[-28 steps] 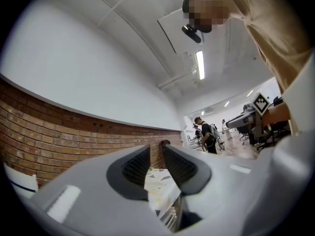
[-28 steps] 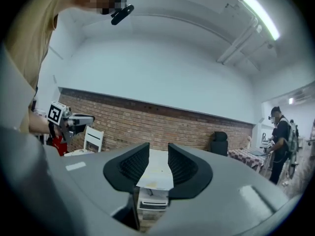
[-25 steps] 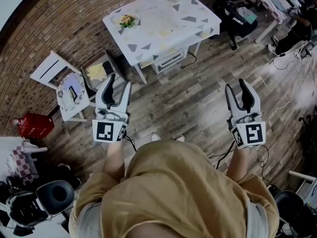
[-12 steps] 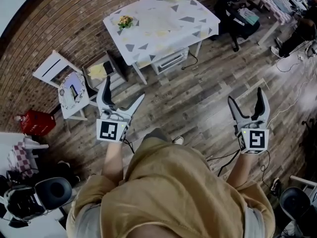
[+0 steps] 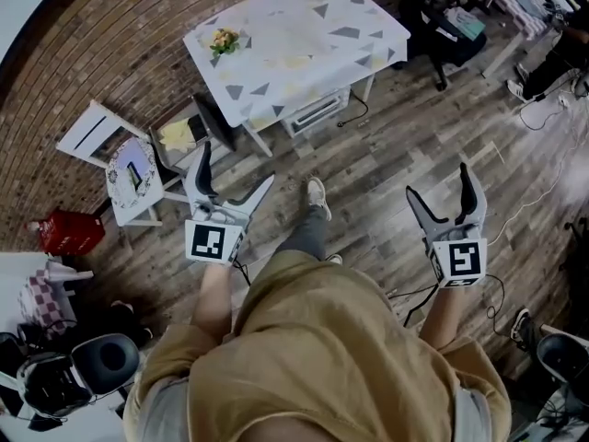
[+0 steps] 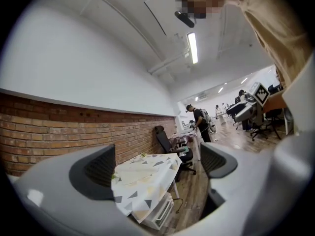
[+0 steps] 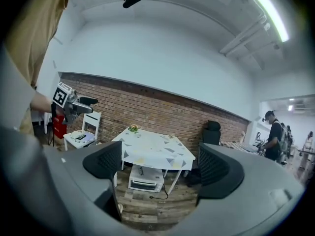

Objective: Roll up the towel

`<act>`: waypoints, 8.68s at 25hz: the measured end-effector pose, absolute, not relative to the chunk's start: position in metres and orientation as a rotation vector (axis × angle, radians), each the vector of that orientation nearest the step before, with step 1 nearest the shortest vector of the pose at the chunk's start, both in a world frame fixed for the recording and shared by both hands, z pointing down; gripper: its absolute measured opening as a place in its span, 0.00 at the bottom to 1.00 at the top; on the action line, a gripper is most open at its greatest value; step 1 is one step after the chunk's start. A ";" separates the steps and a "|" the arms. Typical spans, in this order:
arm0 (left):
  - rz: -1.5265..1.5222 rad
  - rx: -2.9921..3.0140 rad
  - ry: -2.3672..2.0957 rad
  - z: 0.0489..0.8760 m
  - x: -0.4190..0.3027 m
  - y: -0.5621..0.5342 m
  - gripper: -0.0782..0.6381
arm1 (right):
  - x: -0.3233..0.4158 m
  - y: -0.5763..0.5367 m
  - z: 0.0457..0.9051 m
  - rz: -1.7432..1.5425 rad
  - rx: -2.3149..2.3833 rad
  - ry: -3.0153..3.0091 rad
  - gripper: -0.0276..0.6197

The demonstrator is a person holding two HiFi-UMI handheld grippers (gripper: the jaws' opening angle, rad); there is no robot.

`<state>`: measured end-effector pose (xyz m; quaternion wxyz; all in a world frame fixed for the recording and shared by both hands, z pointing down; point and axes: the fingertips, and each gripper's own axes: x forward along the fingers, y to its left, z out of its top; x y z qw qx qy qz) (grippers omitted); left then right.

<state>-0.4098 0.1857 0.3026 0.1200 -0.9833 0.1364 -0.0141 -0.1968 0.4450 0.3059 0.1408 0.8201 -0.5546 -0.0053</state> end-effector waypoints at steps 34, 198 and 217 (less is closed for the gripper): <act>-0.231 -2.931 0.693 0.344 -0.096 -0.102 0.90 | 0.091 0.027 0.342 0.146 1.881 -2.087 0.75; -0.722 -3.379 0.046 0.547 0.018 -0.052 0.21 | 0.028 -0.041 0.559 0.465 0.585 -2.303 0.09; -1.078 -3.448 0.115 0.604 0.033 -0.084 0.22 | 0.022 -0.047 0.594 0.157 0.570 -2.135 0.09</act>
